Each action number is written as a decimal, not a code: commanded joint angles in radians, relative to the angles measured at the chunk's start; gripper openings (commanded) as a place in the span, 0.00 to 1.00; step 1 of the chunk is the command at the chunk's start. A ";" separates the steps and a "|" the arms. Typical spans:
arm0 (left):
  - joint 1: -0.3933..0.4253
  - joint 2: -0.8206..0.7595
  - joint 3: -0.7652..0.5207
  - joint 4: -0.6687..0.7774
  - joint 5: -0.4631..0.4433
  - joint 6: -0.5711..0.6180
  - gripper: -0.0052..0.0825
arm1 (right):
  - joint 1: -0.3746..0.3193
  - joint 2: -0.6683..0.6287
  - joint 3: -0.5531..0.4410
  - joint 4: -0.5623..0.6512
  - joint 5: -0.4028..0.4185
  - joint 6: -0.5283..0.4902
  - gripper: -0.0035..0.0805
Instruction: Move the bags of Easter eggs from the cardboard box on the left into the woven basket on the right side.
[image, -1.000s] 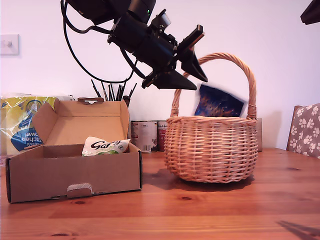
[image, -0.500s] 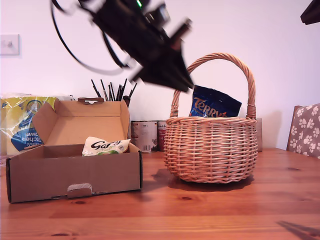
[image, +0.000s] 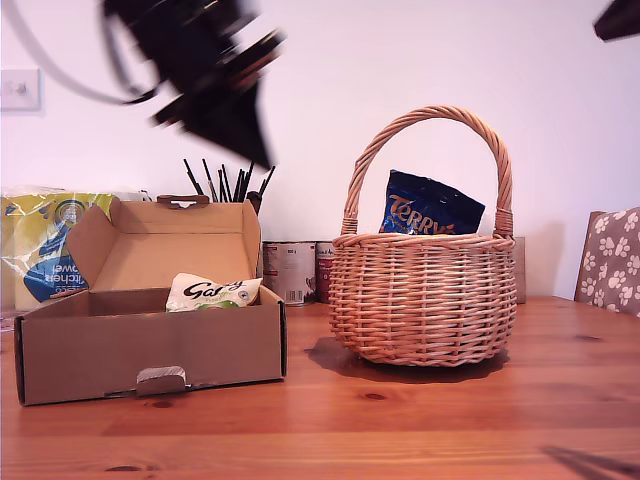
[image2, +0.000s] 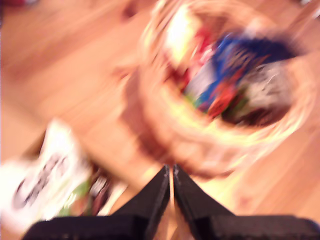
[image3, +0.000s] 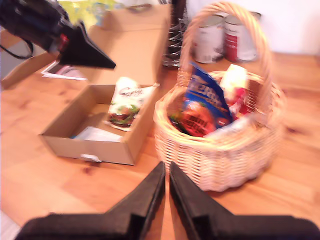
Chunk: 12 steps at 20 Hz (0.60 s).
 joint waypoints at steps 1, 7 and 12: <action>0.030 -0.034 -0.059 0.032 0.007 0.011 0.03 | -0.001 0.005 0.012 0.011 -0.069 -0.006 0.03; 0.103 -0.046 -0.101 0.151 0.009 0.018 0.03 | 0.014 0.018 0.012 0.014 -0.159 -0.003 0.03; 0.118 -0.018 -0.101 0.176 -0.043 -0.087 0.77 | 0.014 0.018 0.012 0.023 -0.159 -0.003 0.03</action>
